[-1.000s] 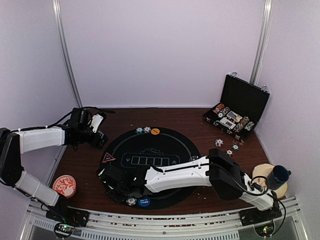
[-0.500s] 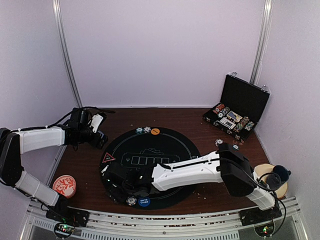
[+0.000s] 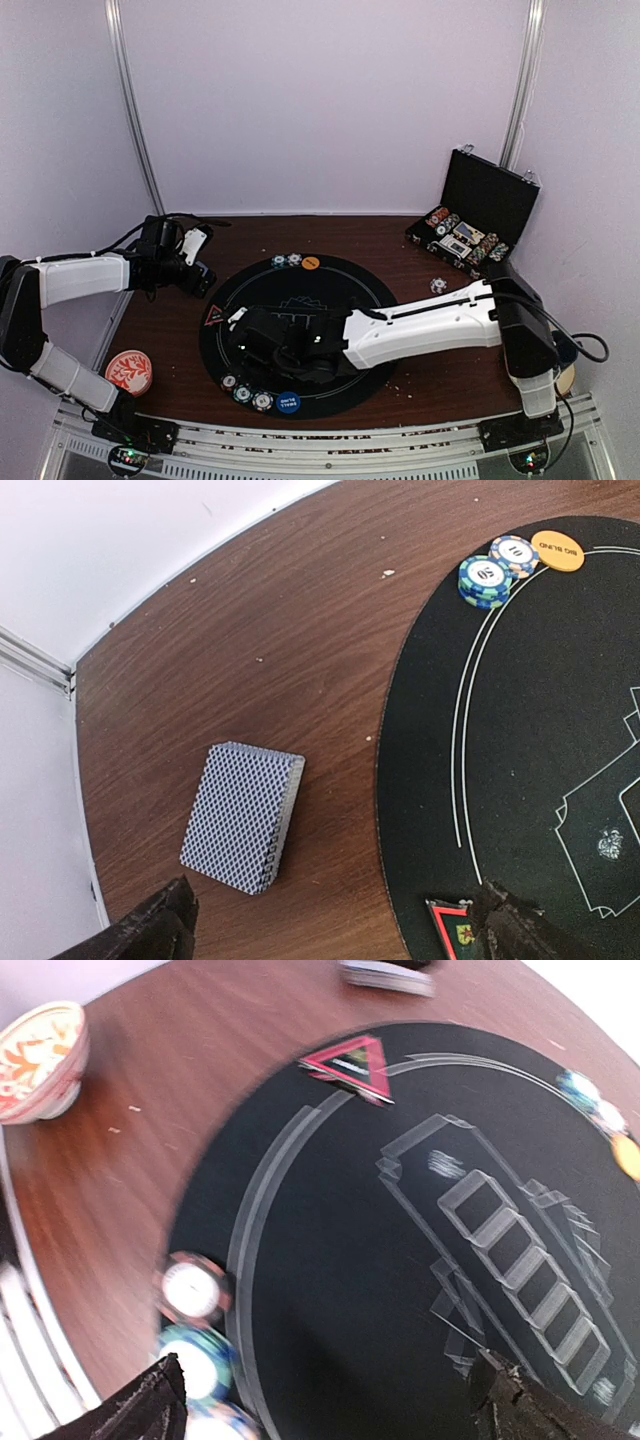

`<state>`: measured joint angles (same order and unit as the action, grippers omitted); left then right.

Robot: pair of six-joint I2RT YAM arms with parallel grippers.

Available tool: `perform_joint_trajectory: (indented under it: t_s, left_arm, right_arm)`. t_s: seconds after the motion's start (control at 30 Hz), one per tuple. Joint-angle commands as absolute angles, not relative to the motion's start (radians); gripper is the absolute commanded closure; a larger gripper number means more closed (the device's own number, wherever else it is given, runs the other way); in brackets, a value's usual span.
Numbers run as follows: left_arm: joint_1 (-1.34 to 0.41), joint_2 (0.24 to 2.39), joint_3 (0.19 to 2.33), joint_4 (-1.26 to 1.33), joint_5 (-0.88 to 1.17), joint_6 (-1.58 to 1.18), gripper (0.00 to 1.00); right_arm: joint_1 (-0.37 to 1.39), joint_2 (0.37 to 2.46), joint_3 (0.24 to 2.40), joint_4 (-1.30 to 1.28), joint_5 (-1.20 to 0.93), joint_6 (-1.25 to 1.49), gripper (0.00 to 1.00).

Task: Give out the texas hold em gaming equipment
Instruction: Place the poker chips pile in the small blind area, then pick up the pile of poker chips from the pile of poker chips.

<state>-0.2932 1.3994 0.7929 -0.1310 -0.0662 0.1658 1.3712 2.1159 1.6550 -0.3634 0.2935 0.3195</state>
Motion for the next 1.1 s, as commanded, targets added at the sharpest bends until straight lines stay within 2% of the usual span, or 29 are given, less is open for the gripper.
perform_joint_trajectory:
  t_s: [0.0,0.27,0.47,0.73,1.07]
  left_arm:
    - [-0.282,1.397,0.822,-0.099,-0.054,0.159,0.02]
    - [-0.281,1.396,0.822,-0.101,-0.053,0.16,0.02]
    - [-0.282,1.4,0.823,-0.101,-0.052,0.161,0.02]
    - [-0.281,1.402,0.822,-0.1,-0.05,0.162,0.02]
    - [-0.282,1.402,0.822,-0.1,-0.047,0.162,0.02]
  right_arm:
    - [1.314,1.921,1.489,-0.371,0.437,0.391,0.0]
    - [1.04,1.588,1.094,-0.313,0.479,0.516,0.0]
    - [0.811,1.419,0.896,-0.276,0.477,0.541,0.0]
    - [0.62,1.361,0.764,-0.257,0.448,0.577,0.0]
    - [0.456,1.399,0.684,-0.181,0.413,0.561,0.0]
